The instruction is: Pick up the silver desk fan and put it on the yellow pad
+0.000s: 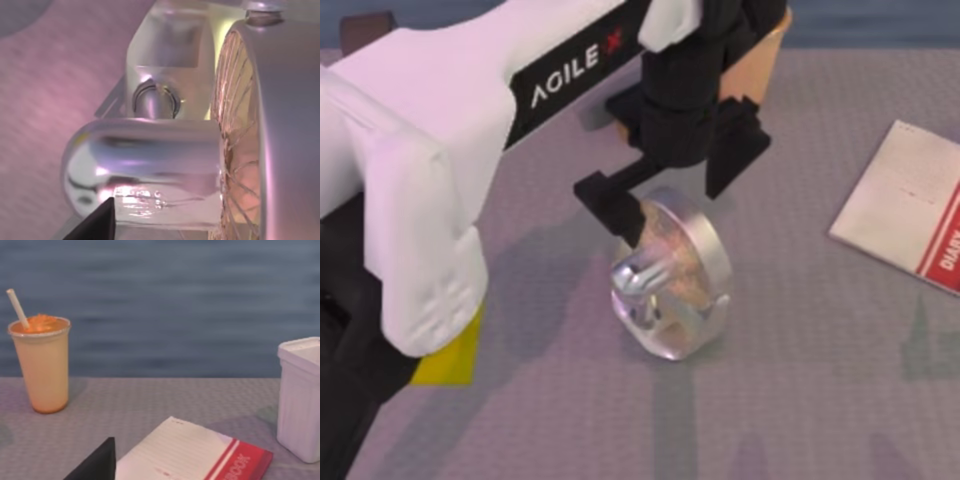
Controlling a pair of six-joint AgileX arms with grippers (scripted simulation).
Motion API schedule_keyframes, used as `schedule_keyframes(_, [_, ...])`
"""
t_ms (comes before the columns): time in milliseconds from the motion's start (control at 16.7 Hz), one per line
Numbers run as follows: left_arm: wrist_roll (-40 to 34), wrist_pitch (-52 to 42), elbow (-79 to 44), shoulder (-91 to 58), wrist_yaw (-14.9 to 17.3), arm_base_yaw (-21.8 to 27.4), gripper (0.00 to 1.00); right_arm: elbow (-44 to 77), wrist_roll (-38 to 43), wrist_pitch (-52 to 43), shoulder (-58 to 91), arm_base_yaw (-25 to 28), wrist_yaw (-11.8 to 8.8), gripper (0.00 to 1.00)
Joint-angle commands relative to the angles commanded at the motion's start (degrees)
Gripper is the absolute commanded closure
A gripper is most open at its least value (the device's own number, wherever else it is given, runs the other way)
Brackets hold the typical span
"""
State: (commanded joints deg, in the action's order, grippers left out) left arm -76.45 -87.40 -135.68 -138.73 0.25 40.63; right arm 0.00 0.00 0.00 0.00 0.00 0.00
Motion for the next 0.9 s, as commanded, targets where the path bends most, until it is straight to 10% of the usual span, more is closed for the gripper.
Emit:
schedule_keyframes(420, [-0.11, 3.77, 4.81, 1.48, -0.02, 0.08, 0.00, 0.00, 0.00, 0.00, 0.00, 0.00, 0.00, 0.00])
schedule_keyframes(900, [-0.11, 3.77, 4.81, 1.48, -0.02, 0.08, 0.60, 0.00, 0.00, 0.00, 0.00, 0.00, 0.00, 0.00])
